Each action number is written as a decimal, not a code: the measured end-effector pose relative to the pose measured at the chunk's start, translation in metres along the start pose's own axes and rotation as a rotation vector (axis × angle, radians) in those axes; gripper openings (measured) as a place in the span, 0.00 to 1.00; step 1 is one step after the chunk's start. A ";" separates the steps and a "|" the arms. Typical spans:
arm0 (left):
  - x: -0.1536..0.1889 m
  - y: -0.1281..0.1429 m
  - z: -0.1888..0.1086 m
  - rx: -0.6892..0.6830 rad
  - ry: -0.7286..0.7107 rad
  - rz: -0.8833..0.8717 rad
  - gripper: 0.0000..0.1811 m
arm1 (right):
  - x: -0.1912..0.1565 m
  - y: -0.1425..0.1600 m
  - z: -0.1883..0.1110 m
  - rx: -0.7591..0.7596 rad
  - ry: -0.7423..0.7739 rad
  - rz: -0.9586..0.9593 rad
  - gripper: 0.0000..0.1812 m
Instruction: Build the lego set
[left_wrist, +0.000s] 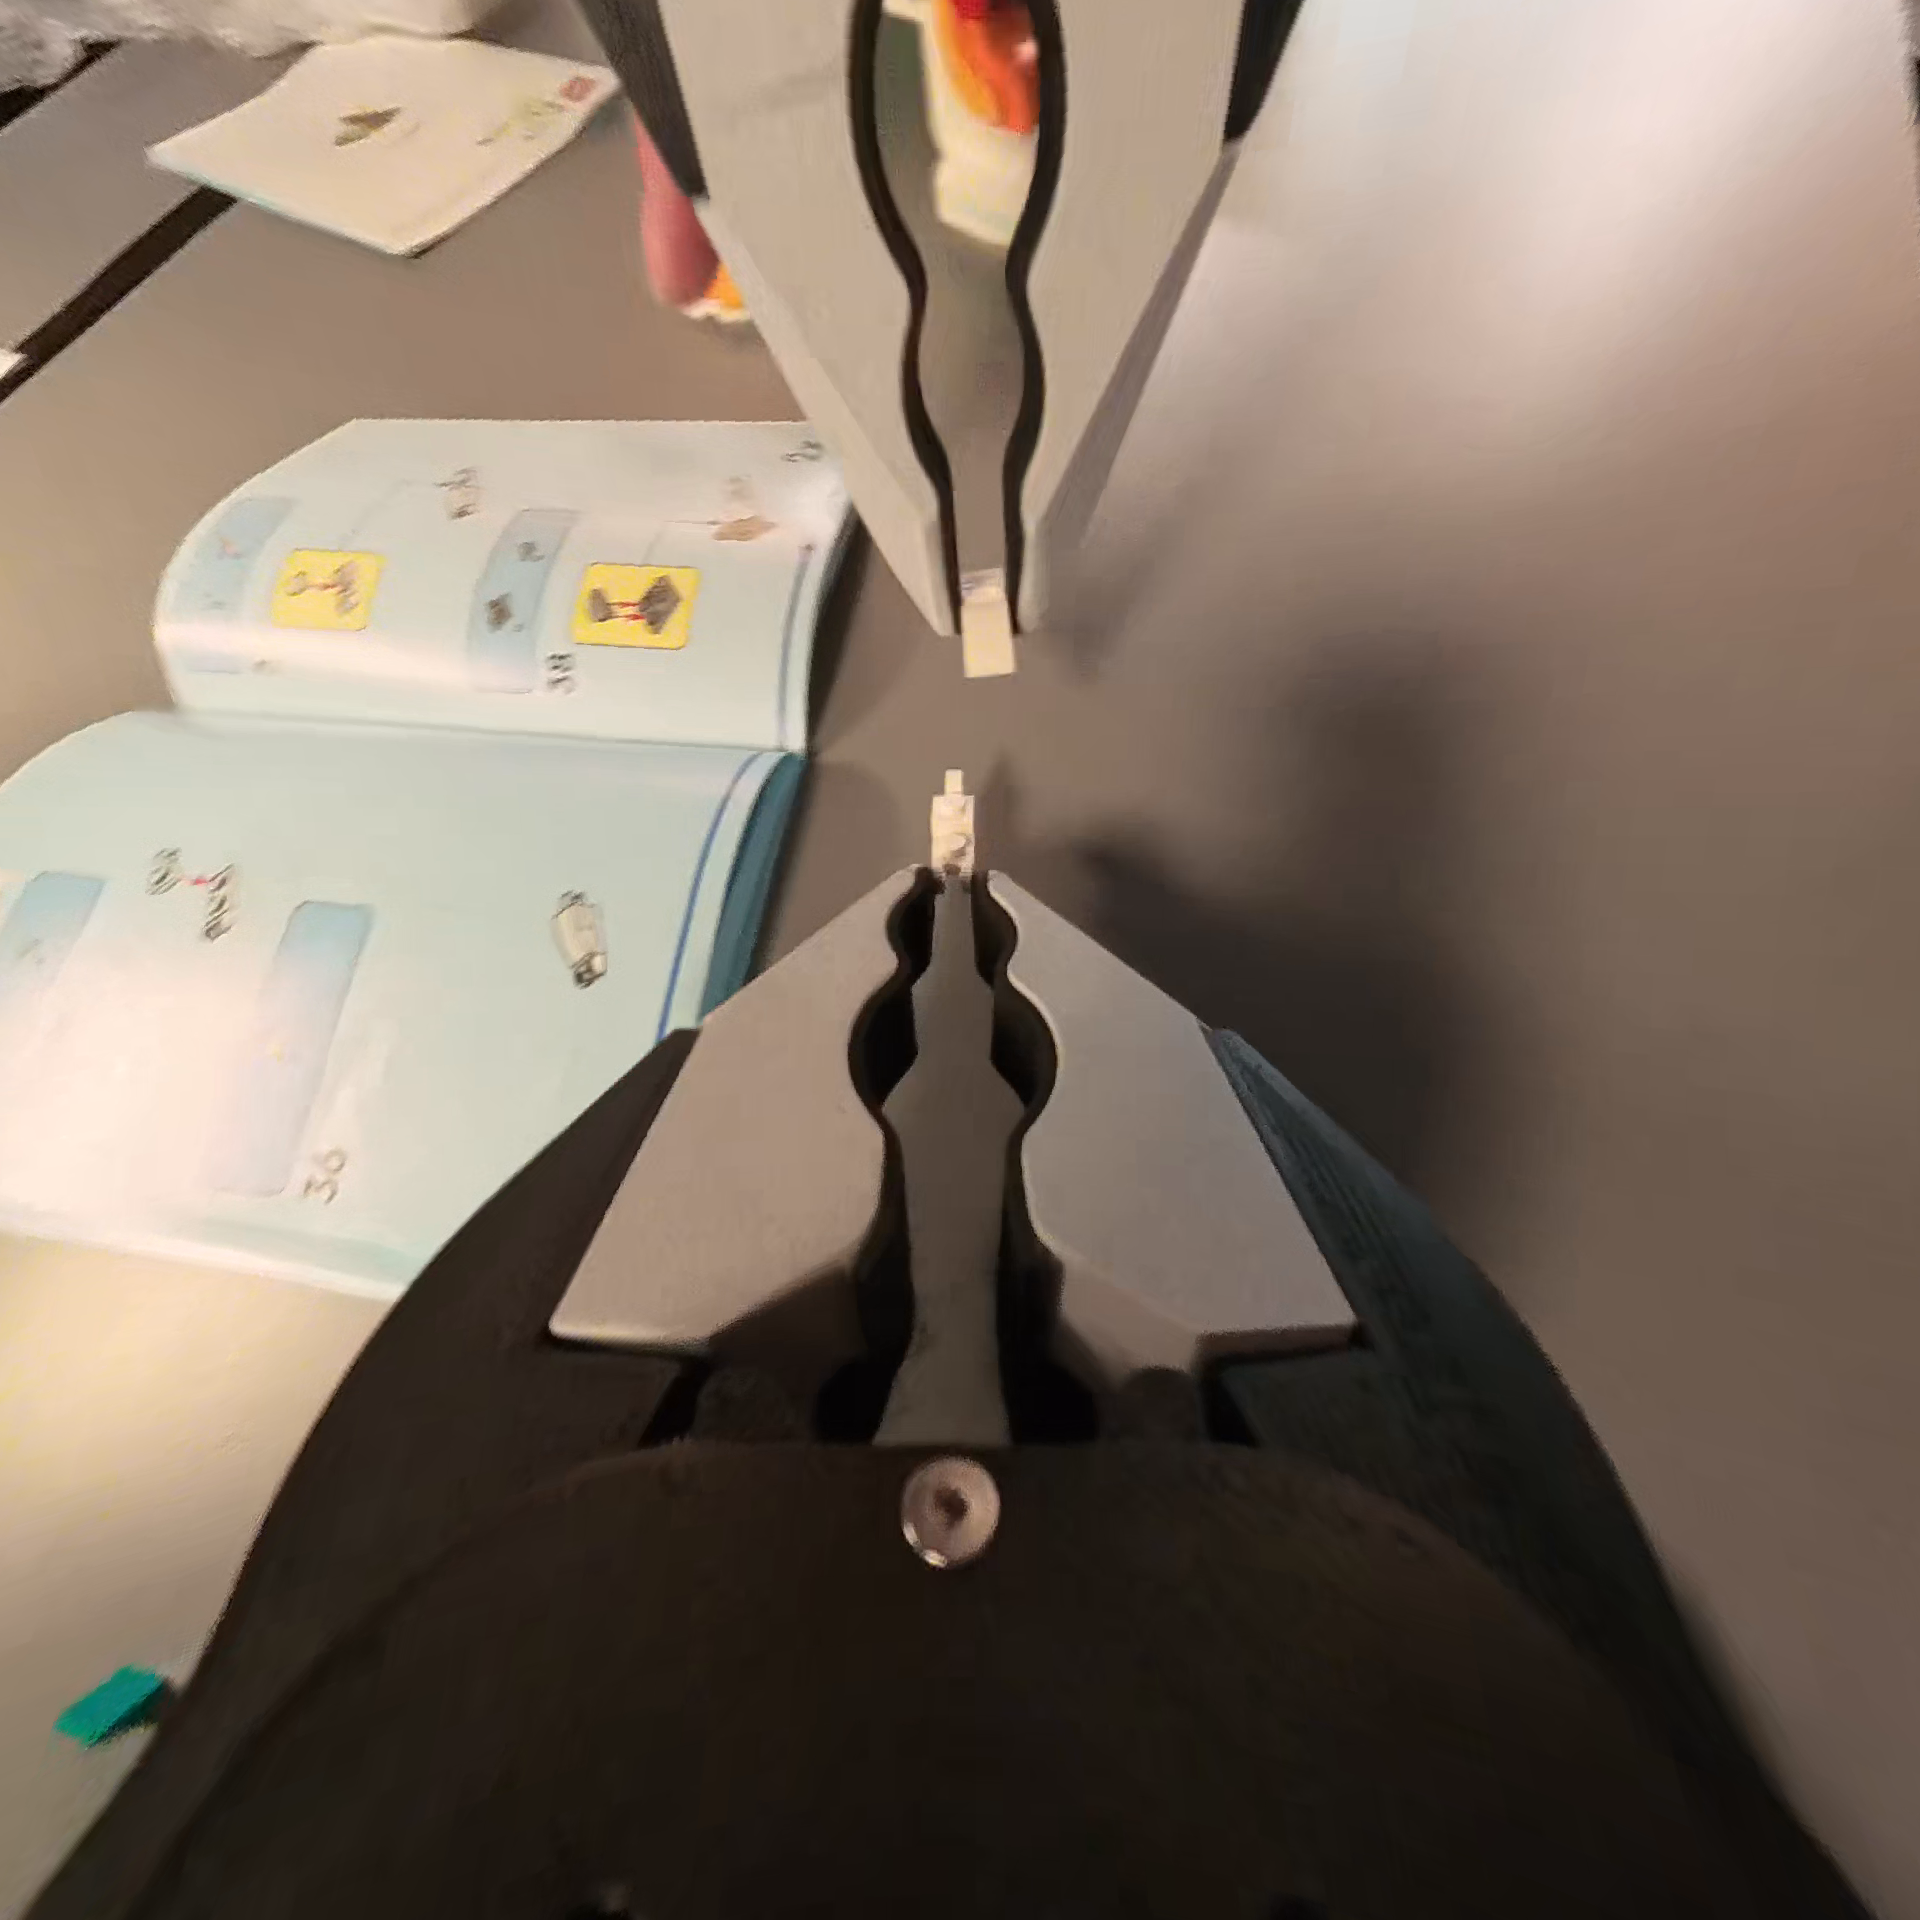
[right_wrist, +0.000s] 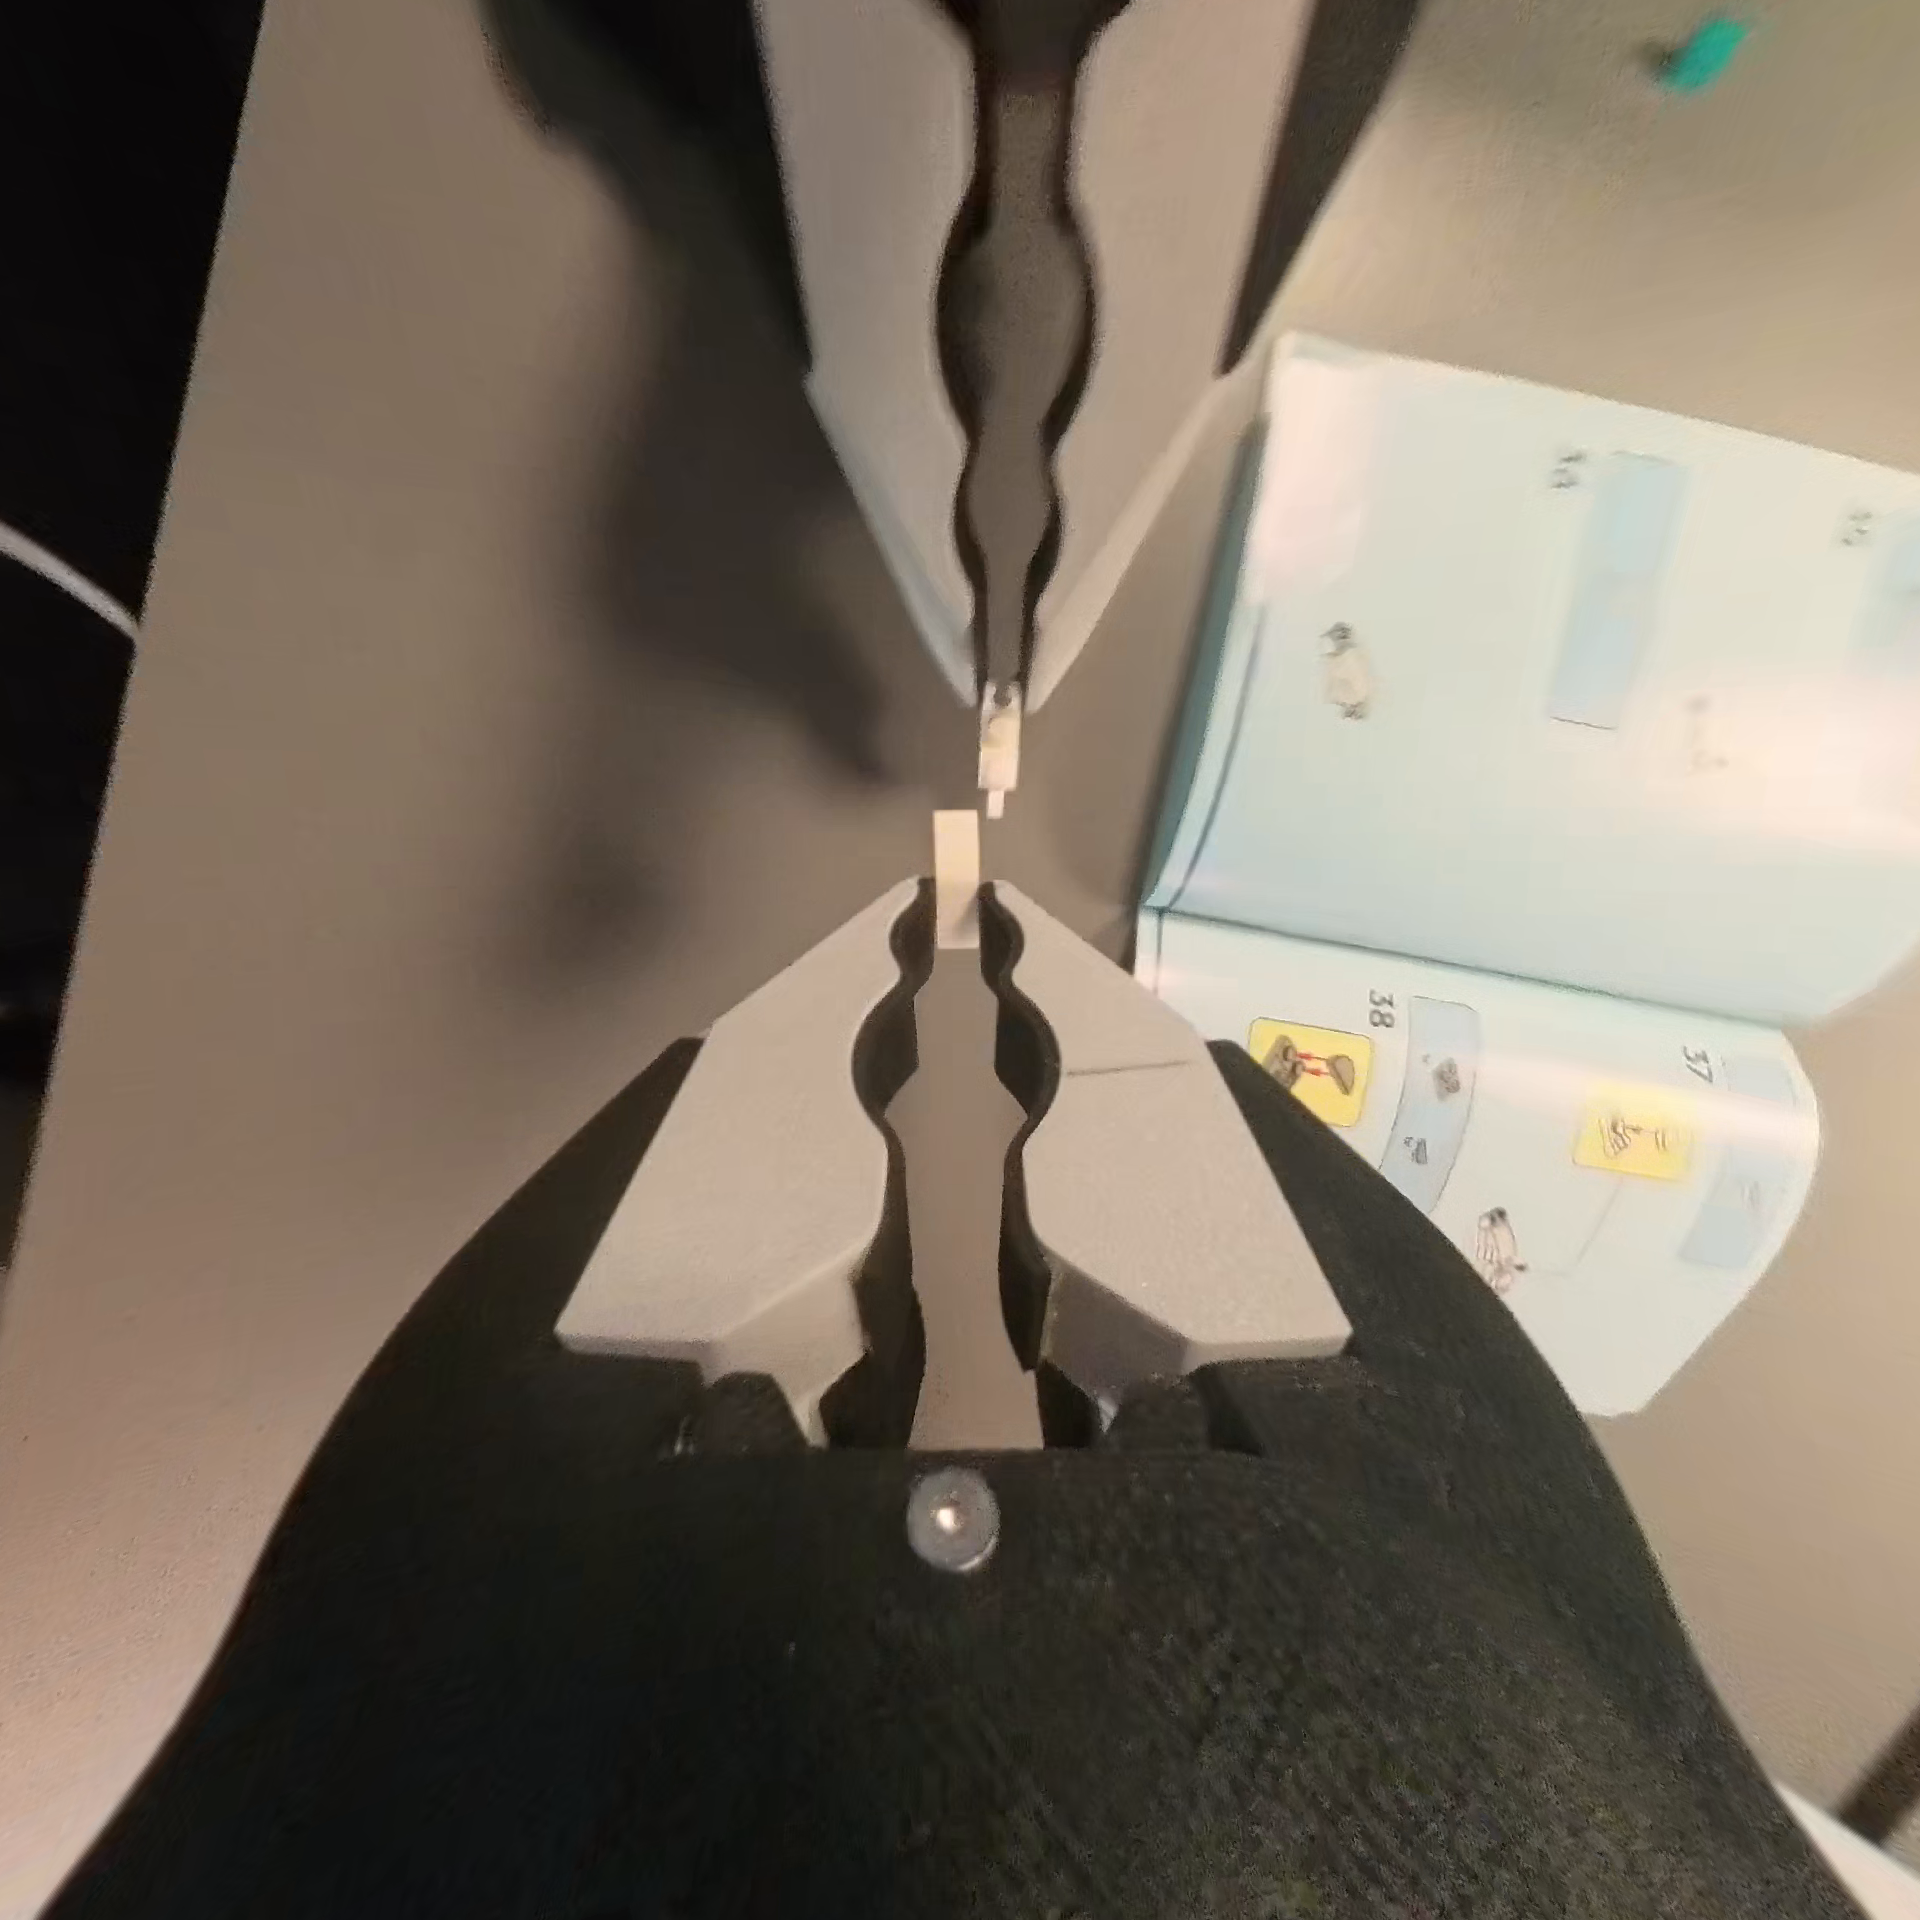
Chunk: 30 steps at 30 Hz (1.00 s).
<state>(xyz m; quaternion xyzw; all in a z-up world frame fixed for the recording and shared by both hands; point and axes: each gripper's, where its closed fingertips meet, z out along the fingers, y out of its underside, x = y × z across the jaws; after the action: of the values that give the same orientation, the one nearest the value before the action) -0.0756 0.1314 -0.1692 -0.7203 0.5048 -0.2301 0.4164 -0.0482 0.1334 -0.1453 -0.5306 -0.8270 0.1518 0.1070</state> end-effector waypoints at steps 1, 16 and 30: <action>-0.002 -0.001 0.000 0.004 -0.014 -0.007 0.04 | 0.003 -0.005 -0.002 0.019 0.003 0.035 0.03; 0.002 -0.014 -0.004 0.092 -0.020 0.030 0.04 | 0.008 -0.016 0.013 -0.056 0.018 -0.007 0.03; 0.000 -0.016 -0.005 0.102 -0.023 0.024 0.03 | 0.007 -0.015 0.013 -0.090 0.025 -0.032 0.07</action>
<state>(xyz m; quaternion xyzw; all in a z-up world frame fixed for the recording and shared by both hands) -0.0709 0.1313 -0.1533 -0.6945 0.4964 -0.2423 0.4610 -0.0681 0.1326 -0.1520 -0.5235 -0.8399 0.1062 0.0958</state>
